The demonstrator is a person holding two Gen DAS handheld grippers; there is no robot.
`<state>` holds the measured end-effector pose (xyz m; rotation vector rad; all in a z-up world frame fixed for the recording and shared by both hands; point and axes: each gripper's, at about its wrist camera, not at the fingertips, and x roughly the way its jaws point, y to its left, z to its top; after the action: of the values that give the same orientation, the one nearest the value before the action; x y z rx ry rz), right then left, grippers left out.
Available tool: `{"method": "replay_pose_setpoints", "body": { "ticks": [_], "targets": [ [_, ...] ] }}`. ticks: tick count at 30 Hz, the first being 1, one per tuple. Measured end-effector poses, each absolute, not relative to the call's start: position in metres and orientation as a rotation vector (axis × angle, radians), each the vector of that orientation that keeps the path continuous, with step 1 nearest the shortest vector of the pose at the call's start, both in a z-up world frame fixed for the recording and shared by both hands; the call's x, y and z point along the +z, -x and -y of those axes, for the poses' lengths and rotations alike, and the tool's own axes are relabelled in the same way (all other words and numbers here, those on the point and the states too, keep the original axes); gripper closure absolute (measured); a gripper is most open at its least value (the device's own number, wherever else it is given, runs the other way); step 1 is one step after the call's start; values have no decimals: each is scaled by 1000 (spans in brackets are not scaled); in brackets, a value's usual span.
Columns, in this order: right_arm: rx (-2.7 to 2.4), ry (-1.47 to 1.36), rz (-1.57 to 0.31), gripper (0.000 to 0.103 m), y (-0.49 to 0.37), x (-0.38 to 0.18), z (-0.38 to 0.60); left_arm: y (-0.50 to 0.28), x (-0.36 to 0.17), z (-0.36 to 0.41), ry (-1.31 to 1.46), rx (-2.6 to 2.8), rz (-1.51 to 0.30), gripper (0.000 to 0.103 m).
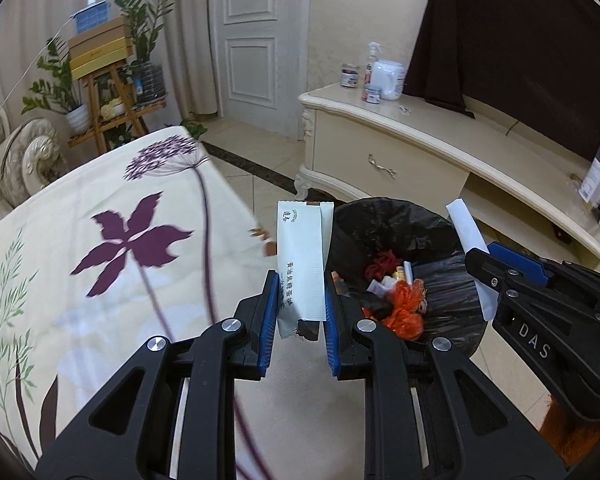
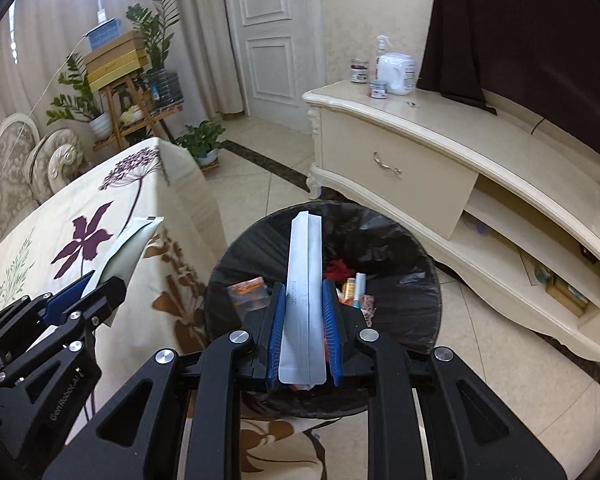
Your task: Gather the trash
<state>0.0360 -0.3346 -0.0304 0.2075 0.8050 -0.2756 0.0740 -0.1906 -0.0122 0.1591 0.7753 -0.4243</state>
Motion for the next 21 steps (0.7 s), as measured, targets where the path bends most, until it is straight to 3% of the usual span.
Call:
{"method": "replay_pose_setpoints", "body": {
  "ticks": [17, 21],
  "targets": [
    [-314, -242, -818, 83, -50, -46, 371, -99, -24, 235, -195, -441, -801, 82],
    [-326, -251, -825, 81, -54, -50, 378, -104, -24, 238, -189, -438, -806, 71]
  ]
}}
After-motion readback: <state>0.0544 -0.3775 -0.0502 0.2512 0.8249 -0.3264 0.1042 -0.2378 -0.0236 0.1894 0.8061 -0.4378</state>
